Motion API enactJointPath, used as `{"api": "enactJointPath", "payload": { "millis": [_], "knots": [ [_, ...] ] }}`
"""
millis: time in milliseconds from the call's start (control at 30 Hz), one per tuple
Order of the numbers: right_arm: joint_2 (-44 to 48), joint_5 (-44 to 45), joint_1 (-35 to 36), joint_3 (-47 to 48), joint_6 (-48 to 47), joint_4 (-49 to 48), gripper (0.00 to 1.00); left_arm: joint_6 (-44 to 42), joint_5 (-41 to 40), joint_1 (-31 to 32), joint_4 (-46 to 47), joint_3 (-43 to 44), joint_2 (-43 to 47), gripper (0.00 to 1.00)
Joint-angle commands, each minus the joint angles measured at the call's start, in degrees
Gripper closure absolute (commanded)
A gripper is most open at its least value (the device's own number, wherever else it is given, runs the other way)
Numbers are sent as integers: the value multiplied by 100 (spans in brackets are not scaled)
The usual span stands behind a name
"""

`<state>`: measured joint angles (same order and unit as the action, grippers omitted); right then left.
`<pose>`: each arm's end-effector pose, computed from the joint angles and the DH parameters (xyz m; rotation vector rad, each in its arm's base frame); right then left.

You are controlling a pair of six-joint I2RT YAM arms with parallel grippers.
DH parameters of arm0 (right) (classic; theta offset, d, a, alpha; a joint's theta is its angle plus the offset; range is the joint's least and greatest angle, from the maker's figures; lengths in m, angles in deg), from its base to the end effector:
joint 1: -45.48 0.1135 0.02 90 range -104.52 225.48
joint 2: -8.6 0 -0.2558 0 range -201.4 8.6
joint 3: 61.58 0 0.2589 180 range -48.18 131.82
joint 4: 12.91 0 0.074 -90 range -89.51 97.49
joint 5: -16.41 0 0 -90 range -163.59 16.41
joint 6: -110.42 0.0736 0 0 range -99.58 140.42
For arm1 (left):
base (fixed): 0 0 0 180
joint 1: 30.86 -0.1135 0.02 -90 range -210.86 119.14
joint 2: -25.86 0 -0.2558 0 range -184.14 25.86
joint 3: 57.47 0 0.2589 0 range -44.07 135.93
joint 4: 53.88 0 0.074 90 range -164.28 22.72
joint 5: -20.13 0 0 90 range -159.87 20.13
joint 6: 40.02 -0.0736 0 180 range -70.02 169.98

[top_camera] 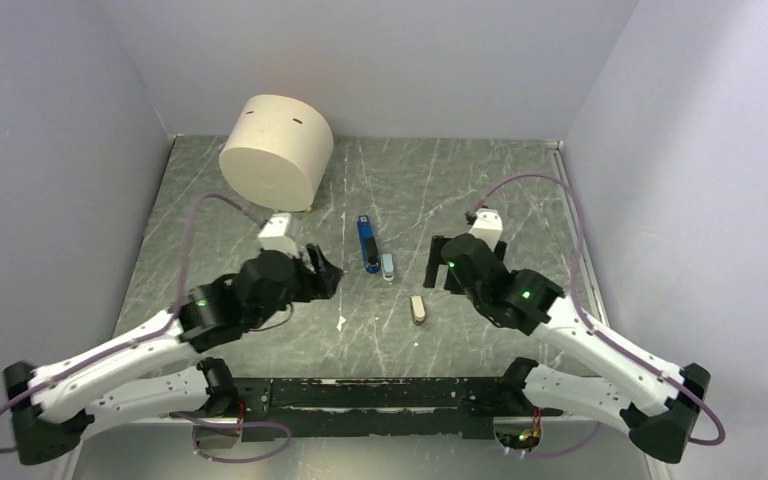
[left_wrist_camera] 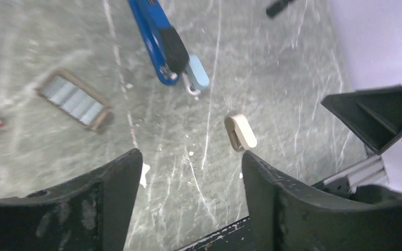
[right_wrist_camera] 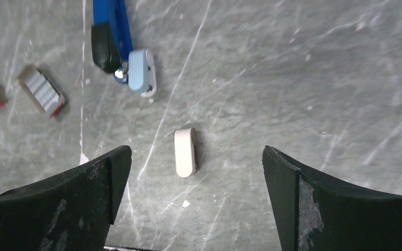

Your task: Load the staples into the stapler

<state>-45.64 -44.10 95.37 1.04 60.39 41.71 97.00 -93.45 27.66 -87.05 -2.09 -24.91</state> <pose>0.1708 0.1466 0.2591 0.0423 2.2595 0.2187 0.1507 -0.1898 0.2648 -0.0485 2.1033 -0.7242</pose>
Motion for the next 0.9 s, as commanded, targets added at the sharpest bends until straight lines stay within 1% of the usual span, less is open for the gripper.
{"api": "enactJointPath", "payload": {
  "millis": [0, 33, 67, 133, 233, 333, 400, 567, 867],
  "knots": [
    [411, 1216, 3, 652, 17, 1001, 0, -820, -1412, -23, -2597, 1242, 807, 18],
    [500, 1335, 2, 781, -39, 1075, 0, -955, -1627, -25, -2890, 1627, 957, 9],
    [601, 1466, 3, 888, -142, 1082, 0, -1158, -1801, -24, -3048, 1964, 1125, 4],
    [754, 1697, 3, 1108, -308, 1104, 0, -1494, -2027, -25, -3210, 2494, 1398, 3],
    [904, 2099, 3, 1451, -336, 1270, 0, -1898, -2267, -25, -3277, 2910, 1747, 3],
    [970, 2407, -2, 1739, -364, 1440, 0, -1840, -2460, -25, -3668, 3215, 1901, 3],
    [1004, 2456, 1, 1895, -479, 1461, 0, -1778, -2559, -25, -3940, 3408, 1959, 3],
    [1038, 2473, -3, 2170, -712, 1434, 0, -1637, -2771, -21, -4459, 3685, 2085, 3],
    [1020, 2421, 3, 2019, -749, 1290, 0, -1639, -2815, -24, -4527, 3650, 2338, 3]
  ]
}}
